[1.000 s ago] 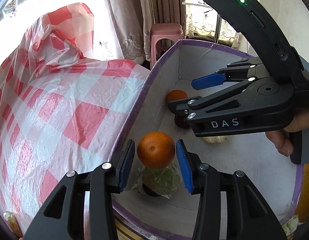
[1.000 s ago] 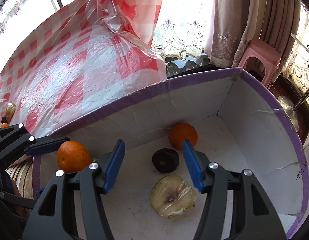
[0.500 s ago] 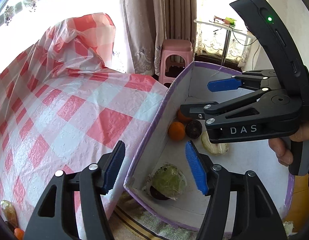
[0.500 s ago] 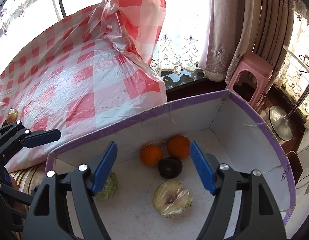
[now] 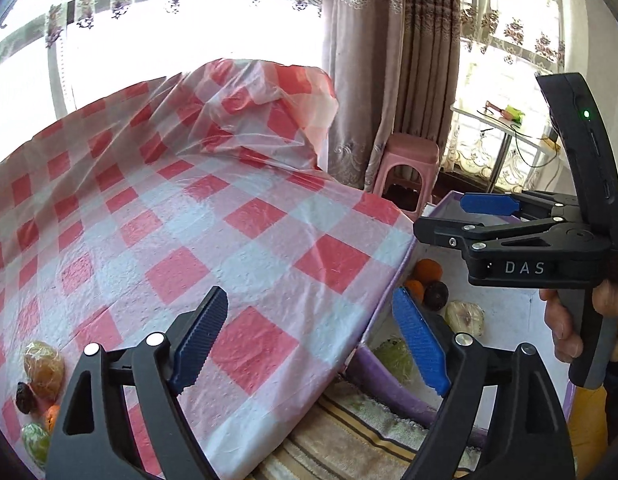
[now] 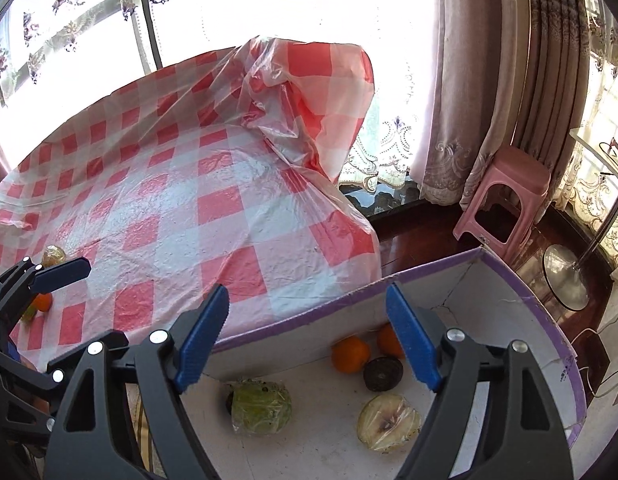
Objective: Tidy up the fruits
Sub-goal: 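Move both open tools back over the remaining fruits on the table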
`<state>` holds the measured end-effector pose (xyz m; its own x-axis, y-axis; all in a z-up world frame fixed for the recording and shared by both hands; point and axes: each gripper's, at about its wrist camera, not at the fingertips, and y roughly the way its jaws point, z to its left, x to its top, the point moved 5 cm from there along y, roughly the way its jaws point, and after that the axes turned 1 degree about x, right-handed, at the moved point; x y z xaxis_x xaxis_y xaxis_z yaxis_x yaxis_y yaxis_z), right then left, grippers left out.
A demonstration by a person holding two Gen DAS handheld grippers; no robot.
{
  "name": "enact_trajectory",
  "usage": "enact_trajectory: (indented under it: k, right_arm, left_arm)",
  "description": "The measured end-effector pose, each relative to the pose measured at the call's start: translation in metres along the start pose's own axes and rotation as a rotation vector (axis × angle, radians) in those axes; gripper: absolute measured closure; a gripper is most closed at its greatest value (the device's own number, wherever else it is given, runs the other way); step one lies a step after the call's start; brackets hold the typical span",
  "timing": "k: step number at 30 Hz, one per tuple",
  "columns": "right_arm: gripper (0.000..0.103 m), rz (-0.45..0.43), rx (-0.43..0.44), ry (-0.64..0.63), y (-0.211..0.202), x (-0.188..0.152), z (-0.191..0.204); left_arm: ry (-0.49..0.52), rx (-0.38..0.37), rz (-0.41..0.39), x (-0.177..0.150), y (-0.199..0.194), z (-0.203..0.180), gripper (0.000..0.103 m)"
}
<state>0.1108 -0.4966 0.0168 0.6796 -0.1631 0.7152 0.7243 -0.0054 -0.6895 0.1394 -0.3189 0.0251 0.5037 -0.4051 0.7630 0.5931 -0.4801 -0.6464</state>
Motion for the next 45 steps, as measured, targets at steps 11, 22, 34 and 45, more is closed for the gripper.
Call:
enact_trajectory:
  k: [11,22,34,45]
  right_arm:
    - [0.020,-0.005,0.129,-0.135,0.005,0.012,0.097]
    - [0.020,0.016,0.184,-0.223,0.016,0.011,0.166]
    - [0.020,0.046,0.244,-0.299,0.032,0.006,0.233]
    - [0.020,0.086,0.336,-0.428,0.037,-0.023,0.315]
  left_arm:
    - [-0.203,0.120,-0.043,-0.026,-0.048,0.083,0.020]
    - [-0.320,0.224,-0.080,-0.062,-0.092,0.147,0.019]
    - [-0.534,0.309,-0.073,-0.116,-0.126,0.232,0.016]
    - [-0.672,0.253,-0.038,-0.133,-0.114,0.272,0.028]
